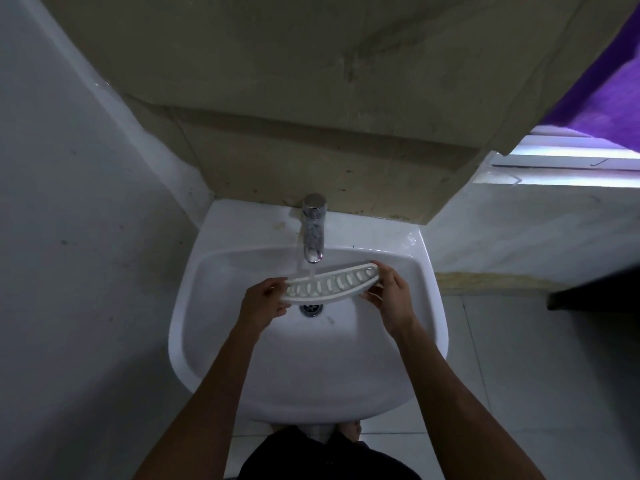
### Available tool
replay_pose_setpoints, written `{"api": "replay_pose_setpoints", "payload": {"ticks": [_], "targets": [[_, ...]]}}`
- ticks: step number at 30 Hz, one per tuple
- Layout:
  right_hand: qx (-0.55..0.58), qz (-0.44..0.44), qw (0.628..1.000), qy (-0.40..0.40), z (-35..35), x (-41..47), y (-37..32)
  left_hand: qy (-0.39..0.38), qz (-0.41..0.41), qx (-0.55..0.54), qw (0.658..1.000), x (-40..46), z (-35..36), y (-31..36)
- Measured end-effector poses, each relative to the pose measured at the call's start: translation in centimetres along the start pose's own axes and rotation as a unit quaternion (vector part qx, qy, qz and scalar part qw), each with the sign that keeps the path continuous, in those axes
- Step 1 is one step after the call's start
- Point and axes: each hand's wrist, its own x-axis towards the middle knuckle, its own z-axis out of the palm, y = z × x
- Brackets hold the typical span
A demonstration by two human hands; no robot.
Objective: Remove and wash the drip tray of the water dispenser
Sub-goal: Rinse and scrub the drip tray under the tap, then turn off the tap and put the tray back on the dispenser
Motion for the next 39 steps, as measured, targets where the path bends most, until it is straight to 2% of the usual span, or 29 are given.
{"api": "replay_pose_setpoints", "payload": {"ticks": [8,15,22,26,29,32,35,39], "targets": [[0.016,0.046,0.998,-0.038,0.8,-0.5,1.1,0.073,0.046,0.057,0.995,-0.1,-1.5,-0.1],[0.033,0.063,0.995,-0.074,2.4,-0.8,1.7,0.129,0.059,0.041,0.989,-0.3,-2.4,0.1],[0.032,0.061,0.995,-0.077,2.5,-1.1,2.0,0.142,0.082,0.18,0.97,-1.2,-2.3,0.9],[0.035,0.059,0.995,-0.072,2.1,-1.4,2.6,0.157,0.218,0.173,0.948,-2.5,-0.4,4.0],[0.038,0.06,0.995,-0.067,1.8,-1.6,3.0,0.115,0.336,0.16,0.921,-3.3,1.2,7.4],[0.033,0.063,0.995,-0.068,1.7,-1.7,2.9,0.07,0.422,0.192,0.883,-3.4,2.3,10.2],[0.036,0.065,0.995,-0.059,1.7,-1.9,2.7,0.051,0.476,0.269,0.836,-3.1,2.8,11.9],[0.038,0.067,0.995,-0.062,1.7,-2.0,2.2,0.029,0.484,0.309,0.818,-2.9,2.8,12.0]]}}
